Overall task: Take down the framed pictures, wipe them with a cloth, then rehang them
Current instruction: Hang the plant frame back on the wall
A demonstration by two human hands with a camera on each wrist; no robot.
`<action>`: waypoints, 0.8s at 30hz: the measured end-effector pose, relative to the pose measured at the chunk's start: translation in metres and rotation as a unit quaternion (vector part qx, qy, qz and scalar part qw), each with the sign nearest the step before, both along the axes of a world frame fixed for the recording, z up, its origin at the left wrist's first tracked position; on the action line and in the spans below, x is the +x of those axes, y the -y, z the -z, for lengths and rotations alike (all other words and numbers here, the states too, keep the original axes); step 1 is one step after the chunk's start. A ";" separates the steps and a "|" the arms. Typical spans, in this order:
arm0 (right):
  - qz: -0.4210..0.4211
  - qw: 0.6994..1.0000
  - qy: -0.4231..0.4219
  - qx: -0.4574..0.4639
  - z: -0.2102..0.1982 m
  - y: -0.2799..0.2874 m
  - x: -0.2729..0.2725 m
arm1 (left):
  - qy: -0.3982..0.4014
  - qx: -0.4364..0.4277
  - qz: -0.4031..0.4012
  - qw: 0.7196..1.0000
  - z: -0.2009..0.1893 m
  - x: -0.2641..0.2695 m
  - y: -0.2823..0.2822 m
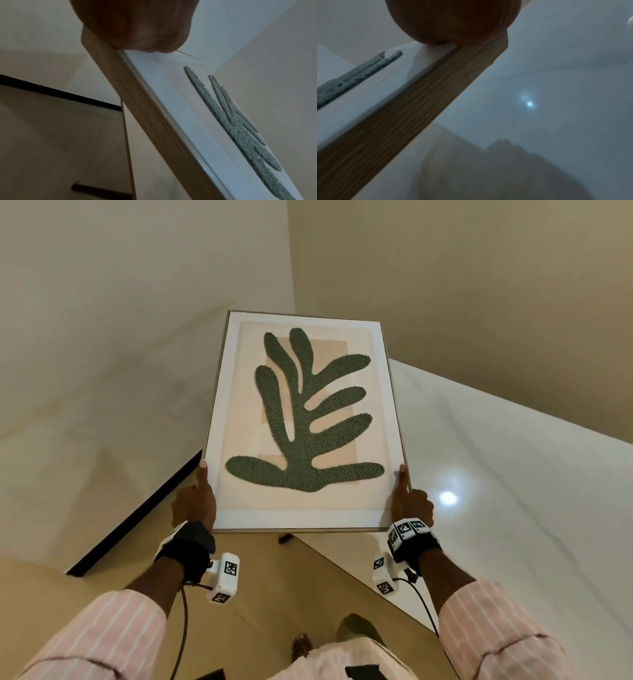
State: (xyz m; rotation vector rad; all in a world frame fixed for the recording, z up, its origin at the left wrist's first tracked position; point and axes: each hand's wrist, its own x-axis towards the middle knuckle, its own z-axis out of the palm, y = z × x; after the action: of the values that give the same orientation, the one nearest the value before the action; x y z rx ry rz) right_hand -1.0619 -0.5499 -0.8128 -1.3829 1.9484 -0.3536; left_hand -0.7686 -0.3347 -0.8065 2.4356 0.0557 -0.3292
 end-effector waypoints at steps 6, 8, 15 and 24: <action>-0.050 0.997 0.048 -0.021 -0.024 0.022 0.119 | 0.050 -0.018 -0.011 0.999 -0.038 0.098 -0.006; -0.062 0.996 0.058 -0.036 -0.028 0.033 0.162 | 0.064 -0.016 -0.033 0.997 -0.046 0.135 -0.001; -0.081 0.992 0.080 -0.052 -0.046 0.082 0.294 | 0.098 -0.054 -0.056 0.992 -0.069 0.250 0.033; -0.070 0.991 0.093 -0.057 -0.076 0.132 0.439 | 0.135 -0.119 -0.048 0.983 -0.105 0.390 0.084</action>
State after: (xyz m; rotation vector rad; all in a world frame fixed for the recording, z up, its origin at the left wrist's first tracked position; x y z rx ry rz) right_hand -0.6228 -0.6824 -0.7367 -1.4947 1.6912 -0.5156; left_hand -0.3786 -0.4186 -0.7013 2.2097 0.0138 0.0377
